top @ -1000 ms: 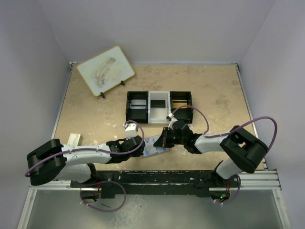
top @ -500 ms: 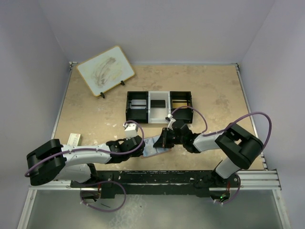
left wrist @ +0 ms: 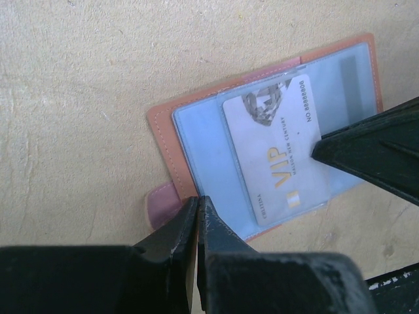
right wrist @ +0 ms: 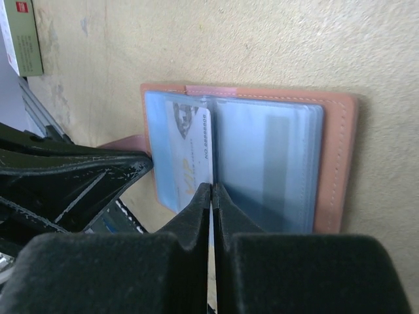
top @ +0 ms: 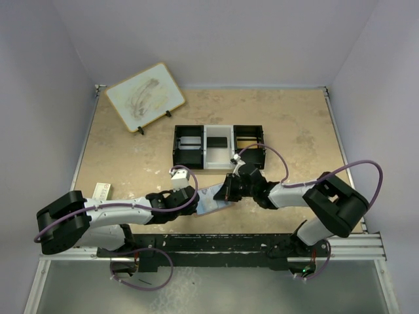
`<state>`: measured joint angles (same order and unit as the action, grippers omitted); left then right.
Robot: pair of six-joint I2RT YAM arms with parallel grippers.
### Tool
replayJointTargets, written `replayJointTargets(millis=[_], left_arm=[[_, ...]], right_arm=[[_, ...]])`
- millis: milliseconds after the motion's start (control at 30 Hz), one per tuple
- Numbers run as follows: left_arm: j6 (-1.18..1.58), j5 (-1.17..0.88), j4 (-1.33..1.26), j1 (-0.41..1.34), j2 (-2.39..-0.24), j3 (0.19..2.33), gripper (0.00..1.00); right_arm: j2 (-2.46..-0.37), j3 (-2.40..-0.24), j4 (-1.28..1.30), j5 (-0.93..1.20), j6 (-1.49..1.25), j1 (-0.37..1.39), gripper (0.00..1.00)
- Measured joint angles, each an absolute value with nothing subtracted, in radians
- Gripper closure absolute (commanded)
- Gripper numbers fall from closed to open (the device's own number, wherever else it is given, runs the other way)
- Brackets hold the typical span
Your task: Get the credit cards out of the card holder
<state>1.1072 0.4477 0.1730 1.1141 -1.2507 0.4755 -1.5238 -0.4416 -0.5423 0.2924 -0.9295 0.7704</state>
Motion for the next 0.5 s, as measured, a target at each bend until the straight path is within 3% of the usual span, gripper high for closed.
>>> replayJointTargets(millis=[500], left_arm=[[1.107, 0.448, 0.175, 1.114, -1.249, 0.476, 1.0]], right_arm=[[-1.507, -0.441, -0.508, 0.27, -0.924, 0.752, 0.98]])
